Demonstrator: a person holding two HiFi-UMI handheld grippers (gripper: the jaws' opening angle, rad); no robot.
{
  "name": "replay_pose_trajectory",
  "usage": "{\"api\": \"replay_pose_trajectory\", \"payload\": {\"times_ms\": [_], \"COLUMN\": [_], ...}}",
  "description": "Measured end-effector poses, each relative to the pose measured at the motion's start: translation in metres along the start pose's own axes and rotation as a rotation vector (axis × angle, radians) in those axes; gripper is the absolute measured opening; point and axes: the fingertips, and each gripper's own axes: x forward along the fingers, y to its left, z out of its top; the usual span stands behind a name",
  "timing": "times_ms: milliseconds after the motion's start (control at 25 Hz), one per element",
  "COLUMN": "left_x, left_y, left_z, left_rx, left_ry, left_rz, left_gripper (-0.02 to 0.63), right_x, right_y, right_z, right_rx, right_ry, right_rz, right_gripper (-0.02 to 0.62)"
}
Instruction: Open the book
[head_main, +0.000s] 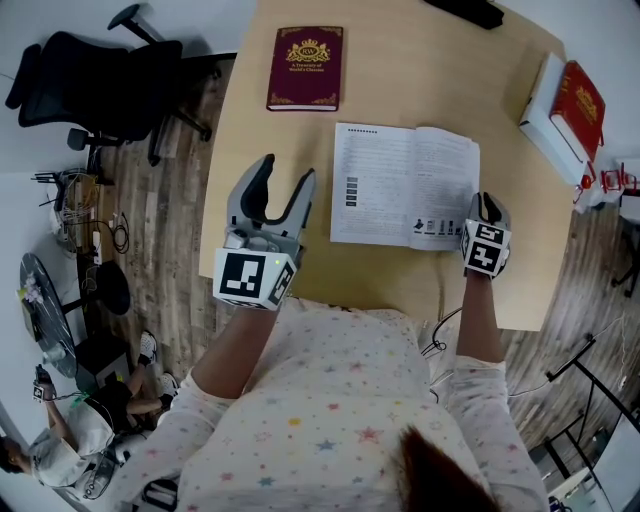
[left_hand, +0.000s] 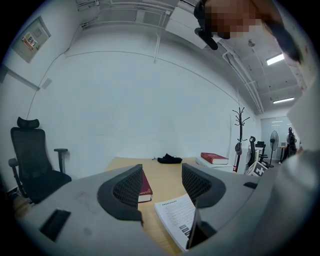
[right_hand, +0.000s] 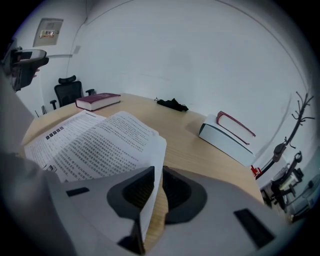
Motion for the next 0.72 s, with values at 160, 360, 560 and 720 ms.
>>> {"api": "replay_pose_trajectory", "payload": {"times_ms": [160, 360, 560, 720], "left_x": [-0.001, -0.003, -0.007, -0.010], "left_y": [0.002, 0.003, 0.005, 0.008], "left_z": [0.002, 0.005, 0.008, 0.011], "left_rx": [0.000, -0.002, -0.003, -0.002], "left_ry": [-0.003, -0.011, -0.014, -0.018], "left_rz": [-0.011, -0.024, -0.035, -0.041], "left_gripper": [0.241, 0.241, 0.241, 0.241], "right_x": [-0.005, -0.010, -0.017, -0.023], "right_y": [0.001, 0.004, 0.008, 0.012], "right_z": [0.004, 0.008, 0.014, 0.017], "right_rx": [0.022, 0.057, 0.073, 0.093], "right_ry": [-0.010, -0.029, -0.068, -0.089], "right_rz": [-0.003, 0.003, 0.000, 0.004], "right_gripper": [0.049, 0.046, 0.020, 0.000]}}
